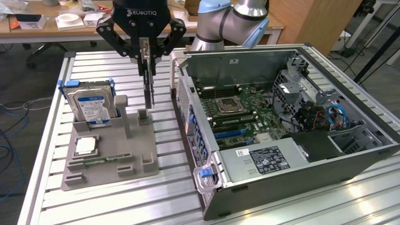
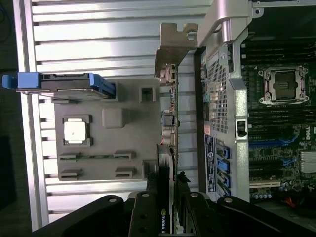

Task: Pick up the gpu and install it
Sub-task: 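Pick up the gpu and move the gpu toward the slot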

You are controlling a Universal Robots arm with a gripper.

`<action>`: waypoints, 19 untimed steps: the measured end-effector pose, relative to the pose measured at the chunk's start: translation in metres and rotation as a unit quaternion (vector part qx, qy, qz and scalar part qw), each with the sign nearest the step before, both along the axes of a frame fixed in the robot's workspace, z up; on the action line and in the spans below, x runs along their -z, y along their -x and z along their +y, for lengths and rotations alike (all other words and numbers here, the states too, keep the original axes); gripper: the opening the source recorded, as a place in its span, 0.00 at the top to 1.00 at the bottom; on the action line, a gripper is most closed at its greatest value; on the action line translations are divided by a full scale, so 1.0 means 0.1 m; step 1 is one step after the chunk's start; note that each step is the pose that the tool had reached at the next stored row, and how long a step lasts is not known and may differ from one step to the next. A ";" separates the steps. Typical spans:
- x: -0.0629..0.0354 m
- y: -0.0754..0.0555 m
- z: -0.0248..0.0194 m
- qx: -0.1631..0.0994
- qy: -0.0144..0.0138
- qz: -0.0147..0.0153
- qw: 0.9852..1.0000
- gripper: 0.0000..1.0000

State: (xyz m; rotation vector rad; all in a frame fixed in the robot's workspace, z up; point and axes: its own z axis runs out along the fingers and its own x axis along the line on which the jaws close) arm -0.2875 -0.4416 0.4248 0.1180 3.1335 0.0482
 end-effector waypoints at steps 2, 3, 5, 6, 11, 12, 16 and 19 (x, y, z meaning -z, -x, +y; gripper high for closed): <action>0.000 -0.01 0.000 0.000 0.000 0.000 1.000 0.74; 0.000 -0.01 0.000 0.000 0.000 0.000 1.000 0.74; 0.000 -0.02 0.000 0.000 0.000 0.000 1.000 0.74; 0.000 -0.03 0.000 0.000 0.000 0.000 1.000 0.74; 0.000 -0.05 0.000 0.000 0.000 0.000 1.000 0.74; 0.000 -0.05 0.000 0.000 0.000 0.000 1.000 0.74; 0.000 -0.07 0.000 0.000 0.000 0.000 1.000 0.74; 0.000 -0.09 0.000 0.000 0.000 0.000 1.000 0.74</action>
